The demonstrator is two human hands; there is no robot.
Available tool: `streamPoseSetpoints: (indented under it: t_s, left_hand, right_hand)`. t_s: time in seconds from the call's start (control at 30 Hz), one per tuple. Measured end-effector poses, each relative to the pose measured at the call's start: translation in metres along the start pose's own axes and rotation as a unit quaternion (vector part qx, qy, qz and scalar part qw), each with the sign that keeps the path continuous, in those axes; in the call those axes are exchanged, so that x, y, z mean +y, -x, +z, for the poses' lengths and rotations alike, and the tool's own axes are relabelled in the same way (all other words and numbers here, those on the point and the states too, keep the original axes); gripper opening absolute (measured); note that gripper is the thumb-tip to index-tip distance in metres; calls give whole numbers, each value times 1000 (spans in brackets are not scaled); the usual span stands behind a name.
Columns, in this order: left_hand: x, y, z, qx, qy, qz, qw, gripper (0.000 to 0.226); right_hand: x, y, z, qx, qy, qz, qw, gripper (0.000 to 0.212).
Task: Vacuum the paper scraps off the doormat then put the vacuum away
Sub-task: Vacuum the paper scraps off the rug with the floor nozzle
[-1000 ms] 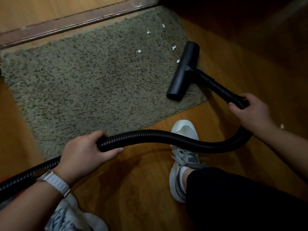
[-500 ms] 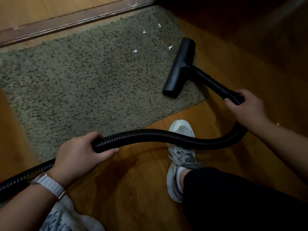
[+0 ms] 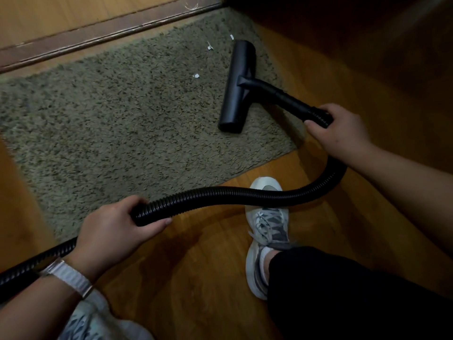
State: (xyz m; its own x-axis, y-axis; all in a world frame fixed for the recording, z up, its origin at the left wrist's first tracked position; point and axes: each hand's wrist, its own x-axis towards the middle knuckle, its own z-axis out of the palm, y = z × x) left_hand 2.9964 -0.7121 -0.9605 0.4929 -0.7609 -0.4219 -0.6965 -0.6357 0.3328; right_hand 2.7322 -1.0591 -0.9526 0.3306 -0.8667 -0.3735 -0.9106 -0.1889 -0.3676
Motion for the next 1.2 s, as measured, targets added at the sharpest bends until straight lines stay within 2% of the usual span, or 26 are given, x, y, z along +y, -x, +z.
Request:
streamPoseSetpoints:
  t_s: [0.27, 0.4, 0.57, 0.7, 1.0, 1.2]
  left_hand:
    - [-3, -1, -1, -1, 17, -10, 1000, 73]
    - [-1, -1, -2, -3, 11, -12, 1000, 65]
    - [-7, -1, 0, 18, 19, -4, 1000, 73]
    - [-7, -1, -2, 20, 26, -3, 999, 76]
    - [-5, -2, -4, 27, 15, -5, 1000, 78]
    - [-3, 0, -5, 50, 12, 30, 998, 82]
  right_hand:
    - [-38, -22, 9, -34, 37, -73, 996, 41]
    - [-62, -32, 14, -47, 56, -97, 993, 41]
    - [-92, -36, 23, -49, 89, -138, 985, 37]
    - [-100, -40, 24, -47, 74, -145, 986, 35]
    - [-50, -35, 1, -2, 6, -66, 998, 42]
    - [-5, -9, -15, 9, -6, -8, 1000, 39]
